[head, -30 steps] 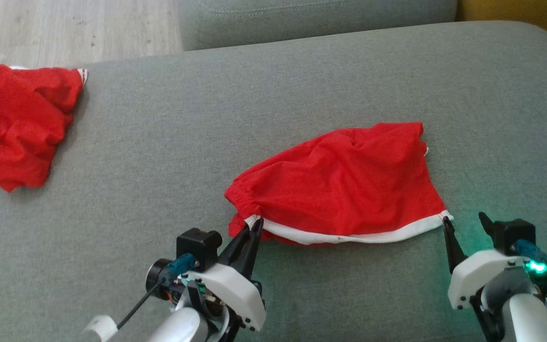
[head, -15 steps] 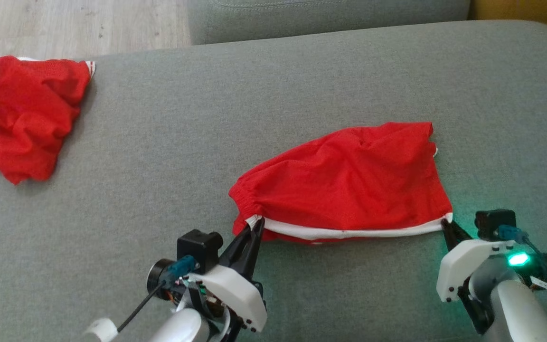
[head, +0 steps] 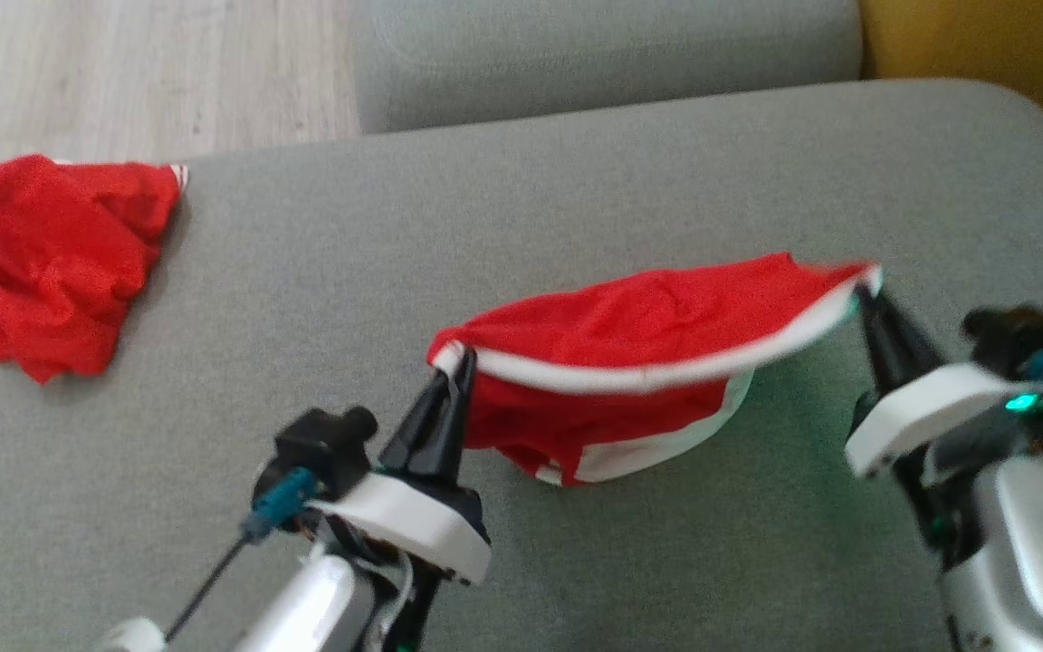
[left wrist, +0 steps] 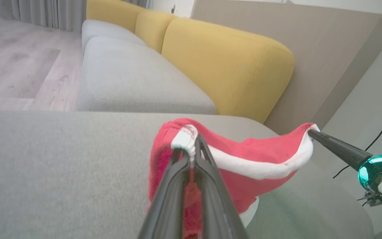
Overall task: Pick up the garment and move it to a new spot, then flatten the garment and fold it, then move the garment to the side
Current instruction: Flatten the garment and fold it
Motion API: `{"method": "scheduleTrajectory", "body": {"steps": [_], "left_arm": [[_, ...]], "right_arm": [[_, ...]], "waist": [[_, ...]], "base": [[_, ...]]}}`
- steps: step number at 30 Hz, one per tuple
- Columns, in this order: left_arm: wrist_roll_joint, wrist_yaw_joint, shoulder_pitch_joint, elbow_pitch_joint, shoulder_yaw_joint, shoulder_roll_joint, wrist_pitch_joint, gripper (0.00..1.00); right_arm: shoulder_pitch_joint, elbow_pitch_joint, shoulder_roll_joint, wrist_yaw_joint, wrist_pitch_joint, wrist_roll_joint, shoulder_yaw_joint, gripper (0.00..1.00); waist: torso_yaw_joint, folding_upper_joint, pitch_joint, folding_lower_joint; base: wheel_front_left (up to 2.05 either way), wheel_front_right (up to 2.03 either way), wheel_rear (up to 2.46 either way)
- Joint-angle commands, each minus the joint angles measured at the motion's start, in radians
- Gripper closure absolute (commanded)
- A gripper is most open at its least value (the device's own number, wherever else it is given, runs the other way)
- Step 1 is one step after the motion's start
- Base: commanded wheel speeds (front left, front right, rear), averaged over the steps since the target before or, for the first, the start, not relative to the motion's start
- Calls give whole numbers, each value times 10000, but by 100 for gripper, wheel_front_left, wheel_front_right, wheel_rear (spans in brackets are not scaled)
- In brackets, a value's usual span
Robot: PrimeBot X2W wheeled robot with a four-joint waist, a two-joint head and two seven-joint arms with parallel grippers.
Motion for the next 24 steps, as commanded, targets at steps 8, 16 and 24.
{"method": "scheduleTrajectory", "body": {"steps": [8,16,24], "left_arm": [[220,-55,-2044,-2534,1251,1225,787,100],[26,-185,-4240,-4121,2012,2091,2529,100],[-506,-409,-5608,-3249,2102,2129,3583,100]], "right_arm": [[-1243,-3801,-343,-7,441,497,-402,100],[-1931,-6338,-68,-7,1752,131,-1071,100],[-2826,-6091,112,-7,2620,-316,-1098,100]], "waist": [[3,0,-827,0],[-9,0,-821,0],[-82,0,581,0]], "base": [[0,0,0],[0,0,0],[0,0,0]]}}
